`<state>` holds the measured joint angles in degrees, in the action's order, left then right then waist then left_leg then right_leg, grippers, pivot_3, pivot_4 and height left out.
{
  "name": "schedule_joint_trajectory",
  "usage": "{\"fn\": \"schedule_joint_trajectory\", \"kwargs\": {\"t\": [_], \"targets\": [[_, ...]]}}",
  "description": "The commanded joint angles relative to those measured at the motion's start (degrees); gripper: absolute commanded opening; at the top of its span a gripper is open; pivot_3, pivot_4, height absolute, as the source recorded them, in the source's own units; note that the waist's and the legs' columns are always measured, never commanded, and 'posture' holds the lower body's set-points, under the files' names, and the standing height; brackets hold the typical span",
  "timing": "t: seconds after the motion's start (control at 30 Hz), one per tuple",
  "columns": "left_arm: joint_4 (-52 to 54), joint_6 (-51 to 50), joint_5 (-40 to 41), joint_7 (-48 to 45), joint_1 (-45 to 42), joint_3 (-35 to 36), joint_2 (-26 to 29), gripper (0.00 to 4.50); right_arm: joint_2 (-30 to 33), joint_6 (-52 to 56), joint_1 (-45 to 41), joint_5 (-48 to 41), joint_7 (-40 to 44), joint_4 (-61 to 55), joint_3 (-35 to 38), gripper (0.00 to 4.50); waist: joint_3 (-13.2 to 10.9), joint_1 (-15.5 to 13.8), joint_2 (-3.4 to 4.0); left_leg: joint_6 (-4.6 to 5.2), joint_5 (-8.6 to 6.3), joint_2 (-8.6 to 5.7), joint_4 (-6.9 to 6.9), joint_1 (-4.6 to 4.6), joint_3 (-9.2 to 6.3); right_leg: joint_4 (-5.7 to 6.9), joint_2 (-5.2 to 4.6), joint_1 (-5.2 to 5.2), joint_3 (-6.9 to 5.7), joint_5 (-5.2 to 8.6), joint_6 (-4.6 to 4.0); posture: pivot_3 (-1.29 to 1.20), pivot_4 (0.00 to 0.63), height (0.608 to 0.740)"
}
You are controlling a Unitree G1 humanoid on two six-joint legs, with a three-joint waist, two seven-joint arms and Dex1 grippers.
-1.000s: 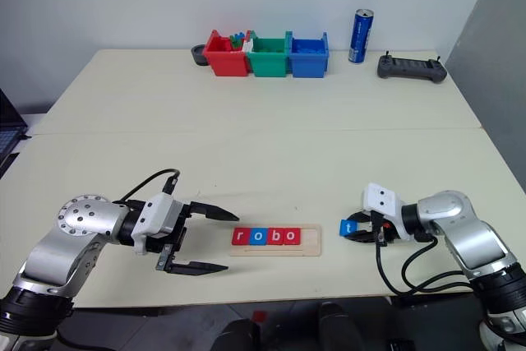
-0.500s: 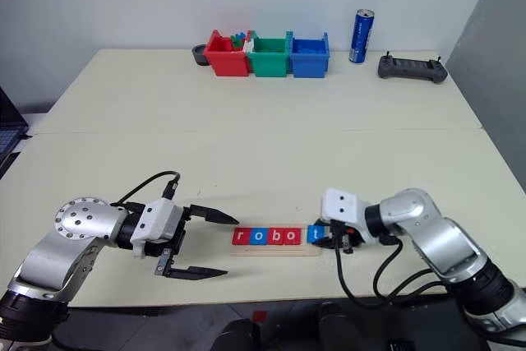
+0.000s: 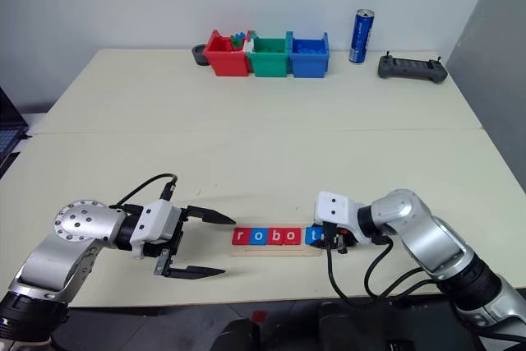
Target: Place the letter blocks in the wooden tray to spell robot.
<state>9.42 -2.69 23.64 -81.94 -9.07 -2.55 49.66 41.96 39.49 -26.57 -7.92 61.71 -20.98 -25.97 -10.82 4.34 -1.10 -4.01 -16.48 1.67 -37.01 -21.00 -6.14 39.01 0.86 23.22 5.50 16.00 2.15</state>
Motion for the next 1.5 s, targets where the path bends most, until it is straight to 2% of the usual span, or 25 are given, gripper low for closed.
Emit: {"fn": "schedule_joint_trajectory", "kwargs": {"t": [0.03, 0.23, 0.5, 0.53, 0.67, 0.8, 1.13, 1.5], "targets": [[0.10, 1.85, -0.07, -0.28, 0.42, 0.56, -0.19, 4.50, -0.39, 0.51, -1.47, 0.08, -0.17, -0.69, 0.19, 1.45, 0.00, -0.02, 0.00, 0.00, 0.00, 0.00, 0.00, 0.00, 0.00, 0.00, 0.00, 0.00, 0.00, 0.00, 0.00, 0.00, 0.150, 0.740], [0.50, 2.13, -0.01, 0.06, 0.78, 0.43, -0.09, 4.50, -0.58, 1.10, -1.76, 0.28, -0.42, -0.43, -0.12, 1.45, 0.00, -0.05, 0.00, 0.00, 0.00, 0.00, 0.00, 0.00, -0.01, 0.01, 0.00, 0.00, -0.01, 0.00, 0.00, 0.00, 0.150, 0.740], [-0.10, 2.70, -0.08, -0.08, 0.82, 0.41, -0.15, 4.50, -1.41, 4.29, -2.87, -2.21, -0.57, -2.63, 1.81, 4.26, 0.00, -0.03, 0.00, 0.00, 0.00, 0.00, 0.00, 0.00, -0.01, 0.01, 0.00, 0.00, -0.01, 0.00, 0.00, 0.00, 0.150, 0.740], [-0.15, 2.76, -0.07, -0.08, 0.88, 0.44, -0.16, 4.50, -1.53, 5.76, -3.16, -3.52, -0.53, -3.80, 3.04, 4.48, 0.00, -0.03, 0.00, 0.00, 0.00, 0.00, 0.00, 0.00, -0.01, 0.01, 0.00, 0.00, -0.01, 0.00, 0.00, 0.00, 0.150, 0.740], [-0.65, 3.20, -0.14, -0.14, 1.13, 0.57, -0.20, 4.50, -0.78, 8.51, -3.44, -6.10, -0.86, -6.81, 5.89, 4.48, 0.00, -0.04, 0.00, 0.00, 0.00, 0.00, 0.00, 0.00, -0.01, 0.01, 0.00, 0.00, -0.01, 0.00, 0.00, 0.00, 0.150, 0.740], [-1.18, 3.66, -0.26, -0.17, 1.38, 0.60, -0.25, 4.50, 1.09, 5.68, -1.82, -3.85, -2.67, -7.12, 5.83, 3.54, 0.00, -0.06, 0.00, 0.00, 0.00, 0.00, 0.00, 0.00, -0.02, 0.00, 0.00, 0.00, -0.02, 0.00, 0.00, 0.00, 0.150, 0.740], [0.87, 1.83, -0.02, 0.92, 0.34, 0.16, -0.11, 4.50, 2.64, -0.91, -1.19, 2.48, -4.36, -4.00, 2.09, 0.02, 0.00, -0.03, 0.00, 0.00, 0.00, 0.00, 0.00, 0.00, 0.00, 0.01, 0.00, 0.01, -0.01, 0.00, 0.00, 0.00, 0.150, 0.740], [2.56, -0.81, 0.24, 1.41, -0.53, 0.38, 0.03, 4.50, 1.84, -1.97, -2.01, 5.38, -3.38, -2.88, -0.80, 0.02, 0.00, -0.03, 0.00, 0.00, 0.00, 0.00, 0.00, 0.00, -0.01, 0.01, 0.00, 0.01, -0.02, 0.00, 0.00, 0.00, 0.150, 0.740]]}}
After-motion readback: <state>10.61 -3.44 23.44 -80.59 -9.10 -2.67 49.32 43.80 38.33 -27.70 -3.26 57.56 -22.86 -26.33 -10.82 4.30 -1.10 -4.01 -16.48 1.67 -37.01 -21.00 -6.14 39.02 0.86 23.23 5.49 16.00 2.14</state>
